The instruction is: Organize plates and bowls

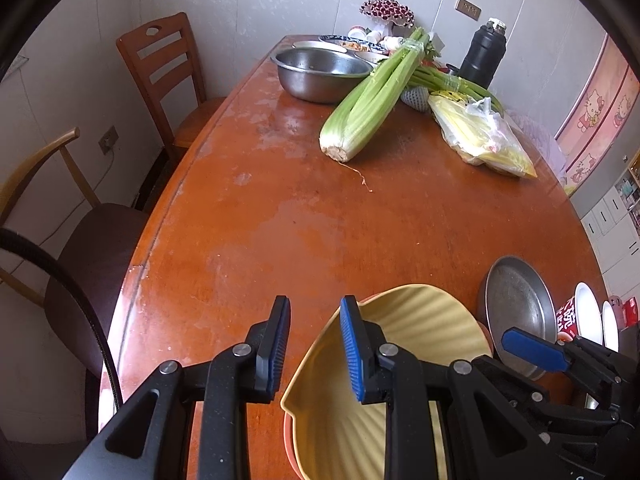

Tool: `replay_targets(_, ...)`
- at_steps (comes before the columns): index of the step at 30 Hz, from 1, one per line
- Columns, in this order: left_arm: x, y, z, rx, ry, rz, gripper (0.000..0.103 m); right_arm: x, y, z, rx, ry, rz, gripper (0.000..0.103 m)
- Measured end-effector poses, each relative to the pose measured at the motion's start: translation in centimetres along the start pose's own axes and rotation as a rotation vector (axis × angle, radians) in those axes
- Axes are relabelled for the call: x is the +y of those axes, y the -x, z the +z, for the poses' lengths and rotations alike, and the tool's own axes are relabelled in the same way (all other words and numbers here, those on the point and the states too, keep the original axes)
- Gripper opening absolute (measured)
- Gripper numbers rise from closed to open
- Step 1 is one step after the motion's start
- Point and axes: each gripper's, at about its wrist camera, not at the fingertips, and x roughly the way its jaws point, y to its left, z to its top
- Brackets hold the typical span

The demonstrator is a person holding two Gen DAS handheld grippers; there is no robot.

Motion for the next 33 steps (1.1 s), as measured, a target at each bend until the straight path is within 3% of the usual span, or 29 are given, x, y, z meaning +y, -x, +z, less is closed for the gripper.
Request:
replay_targets(4,-0.3,0.9,0.0,-0.021,0.0,0.004,0.027,-0.5,0.8,-0.1,-0.018,-0.011,-0.01,0.048)
replay_targets(9,-0.9,2.2,0.1,-0.05,-0.006,0.01,0.038,-1.1,2.1,-0.2,-0.049,-0.028,-0.02,0.048)
replay_targets(23,-5.3,4.8,0.2,-0.091,-0.089,-0.015,0.039,-4.3,7.0,-1.6,-0.158,-0.074,-0.079,0.049)
replay_targets(33,-9.2,6.0,-0.7,-0.099,-0.152,-0.022,0.039,-6.2,10.0,-3.4,-0.199,-0.107,-0.068,0.049)
